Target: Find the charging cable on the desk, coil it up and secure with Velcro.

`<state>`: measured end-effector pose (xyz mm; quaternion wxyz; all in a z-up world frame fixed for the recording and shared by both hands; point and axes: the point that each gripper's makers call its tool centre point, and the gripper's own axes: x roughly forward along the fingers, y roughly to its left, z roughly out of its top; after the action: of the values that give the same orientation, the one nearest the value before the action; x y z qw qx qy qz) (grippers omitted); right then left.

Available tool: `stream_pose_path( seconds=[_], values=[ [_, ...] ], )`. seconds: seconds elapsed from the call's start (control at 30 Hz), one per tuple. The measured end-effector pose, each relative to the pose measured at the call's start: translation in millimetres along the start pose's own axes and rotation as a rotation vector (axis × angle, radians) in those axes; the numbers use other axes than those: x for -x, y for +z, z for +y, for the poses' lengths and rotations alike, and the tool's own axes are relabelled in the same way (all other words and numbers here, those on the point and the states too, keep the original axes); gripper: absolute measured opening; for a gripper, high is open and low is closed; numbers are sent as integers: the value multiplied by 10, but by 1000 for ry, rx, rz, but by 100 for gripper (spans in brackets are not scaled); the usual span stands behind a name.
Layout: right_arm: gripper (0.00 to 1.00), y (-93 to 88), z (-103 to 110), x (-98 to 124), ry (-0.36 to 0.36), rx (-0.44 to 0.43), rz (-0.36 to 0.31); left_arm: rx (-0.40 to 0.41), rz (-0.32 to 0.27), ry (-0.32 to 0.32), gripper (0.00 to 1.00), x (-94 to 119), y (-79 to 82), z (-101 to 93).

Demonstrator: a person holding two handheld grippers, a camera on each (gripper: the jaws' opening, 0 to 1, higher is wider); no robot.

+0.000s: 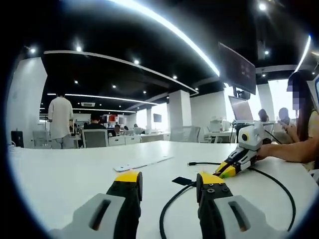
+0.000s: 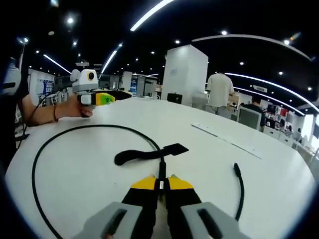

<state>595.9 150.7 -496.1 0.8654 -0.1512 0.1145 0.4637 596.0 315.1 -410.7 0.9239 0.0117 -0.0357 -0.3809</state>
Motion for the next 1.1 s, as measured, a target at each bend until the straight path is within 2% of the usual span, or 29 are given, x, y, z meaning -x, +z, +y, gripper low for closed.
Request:
stream_pose_path(
  seconds=[1.1],
  values=[
    [8, -6, 1, 29, -9, 34, 13, -8, 14, -1, 44, -30, -45, 51]
  ],
)
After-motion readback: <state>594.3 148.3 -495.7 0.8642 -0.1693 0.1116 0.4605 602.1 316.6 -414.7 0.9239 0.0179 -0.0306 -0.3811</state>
